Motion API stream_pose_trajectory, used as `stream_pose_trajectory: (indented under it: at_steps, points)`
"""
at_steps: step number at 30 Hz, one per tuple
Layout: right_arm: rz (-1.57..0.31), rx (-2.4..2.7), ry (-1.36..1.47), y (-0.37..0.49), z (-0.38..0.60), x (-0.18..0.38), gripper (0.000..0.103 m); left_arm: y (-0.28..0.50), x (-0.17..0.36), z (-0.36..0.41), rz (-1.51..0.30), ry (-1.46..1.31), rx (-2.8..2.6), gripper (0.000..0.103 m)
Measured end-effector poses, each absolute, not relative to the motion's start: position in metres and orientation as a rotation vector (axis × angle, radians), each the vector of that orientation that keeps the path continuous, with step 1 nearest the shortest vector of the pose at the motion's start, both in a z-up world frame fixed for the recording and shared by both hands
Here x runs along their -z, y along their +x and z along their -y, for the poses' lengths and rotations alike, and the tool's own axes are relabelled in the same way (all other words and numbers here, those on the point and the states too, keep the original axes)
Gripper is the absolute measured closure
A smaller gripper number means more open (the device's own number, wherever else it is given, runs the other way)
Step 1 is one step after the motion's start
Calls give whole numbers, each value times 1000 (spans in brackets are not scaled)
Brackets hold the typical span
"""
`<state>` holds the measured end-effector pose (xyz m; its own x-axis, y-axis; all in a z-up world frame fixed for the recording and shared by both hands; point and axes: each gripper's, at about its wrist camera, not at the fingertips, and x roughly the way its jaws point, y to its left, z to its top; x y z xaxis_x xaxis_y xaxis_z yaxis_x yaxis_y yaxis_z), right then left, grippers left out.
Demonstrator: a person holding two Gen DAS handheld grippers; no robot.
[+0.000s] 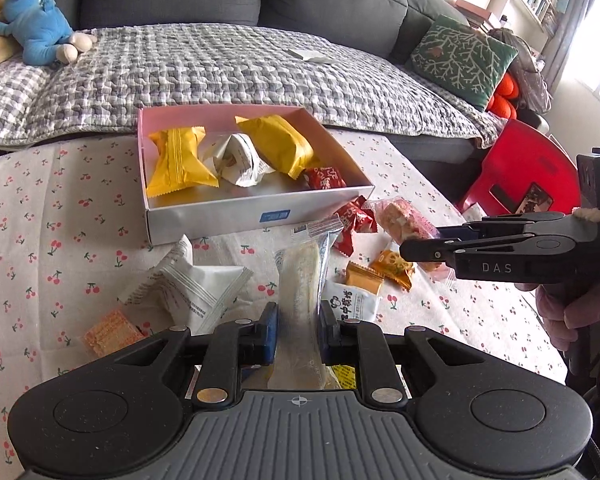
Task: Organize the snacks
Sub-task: 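Carry both held packets toward the pink box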
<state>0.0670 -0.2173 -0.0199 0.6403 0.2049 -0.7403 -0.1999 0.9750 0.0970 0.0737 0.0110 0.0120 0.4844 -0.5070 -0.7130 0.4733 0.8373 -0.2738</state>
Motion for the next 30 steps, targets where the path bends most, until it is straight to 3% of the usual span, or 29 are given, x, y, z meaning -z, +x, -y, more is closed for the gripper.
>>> stream_pose_trajectory:
  at_steps: [19, 24, 30]
  points:
    - [-812, -254, 119, 141, 211, 7, 74, 181, -15, 8, -918, 24, 410, 86]
    - [-784, -272, 177, 160, 214, 15, 81, 211, -5, 23, -947, 60, 385, 85]
    - [-809, -269, 193, 177, 221, 31, 82, 234, 6, 34, -944, 82, 356, 85]
